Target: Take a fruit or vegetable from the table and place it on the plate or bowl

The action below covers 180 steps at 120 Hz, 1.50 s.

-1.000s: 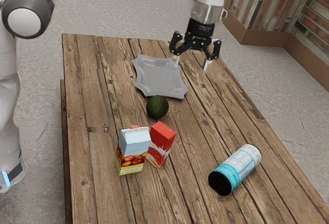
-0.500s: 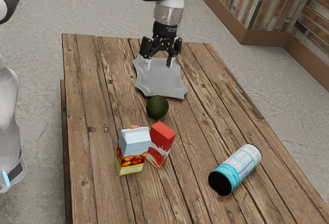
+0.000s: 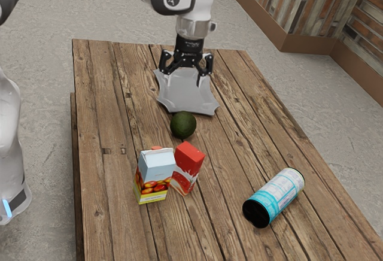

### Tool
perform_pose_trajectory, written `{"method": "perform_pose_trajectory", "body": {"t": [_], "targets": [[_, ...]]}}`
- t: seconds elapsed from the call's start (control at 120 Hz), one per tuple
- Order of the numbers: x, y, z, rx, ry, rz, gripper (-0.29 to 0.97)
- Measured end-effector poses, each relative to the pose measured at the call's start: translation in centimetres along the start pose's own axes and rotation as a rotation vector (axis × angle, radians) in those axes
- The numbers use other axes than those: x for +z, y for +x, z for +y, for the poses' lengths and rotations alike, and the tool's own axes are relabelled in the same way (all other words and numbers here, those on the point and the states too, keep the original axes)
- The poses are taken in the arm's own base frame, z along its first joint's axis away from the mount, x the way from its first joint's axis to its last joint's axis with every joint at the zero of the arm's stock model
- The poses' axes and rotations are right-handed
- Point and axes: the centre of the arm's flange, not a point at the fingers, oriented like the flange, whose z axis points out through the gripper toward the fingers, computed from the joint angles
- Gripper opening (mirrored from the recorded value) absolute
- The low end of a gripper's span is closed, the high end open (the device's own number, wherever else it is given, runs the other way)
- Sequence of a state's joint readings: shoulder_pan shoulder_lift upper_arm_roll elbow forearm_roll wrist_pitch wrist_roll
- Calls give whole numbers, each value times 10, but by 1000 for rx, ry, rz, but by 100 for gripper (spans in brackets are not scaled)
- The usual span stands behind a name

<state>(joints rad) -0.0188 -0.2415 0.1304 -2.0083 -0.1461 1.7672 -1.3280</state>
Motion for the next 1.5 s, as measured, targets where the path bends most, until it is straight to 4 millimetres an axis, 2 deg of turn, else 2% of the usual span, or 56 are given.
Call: {"method": "perform_pose_trajectory", "body": {"t": [0.1,0.167,0.3,0.375,0.483,0.675,0.825,0.933,1.1,1.283,1.433,1.5], "targets": [[19,-10,2,84,0,-24,68],[31,-6,-1,109,-2,-45,68],[33,5,-27,144,-35,-75,68],[34,22,-39,142,-50,-80,68],[33,51,-45,128,-65,-78,68],[47,68,-29,183,-49,-78,68],[53,60,-21,254,-55,-71,68],[67,52,-10,299,-46,-75,68],[76,51,19,345,-59,-68,68],[83,50,26,368,-77,-73,68],[89,34,31,400,-86,-88,68],[94,30,25,402,-89,-102,68]]}}
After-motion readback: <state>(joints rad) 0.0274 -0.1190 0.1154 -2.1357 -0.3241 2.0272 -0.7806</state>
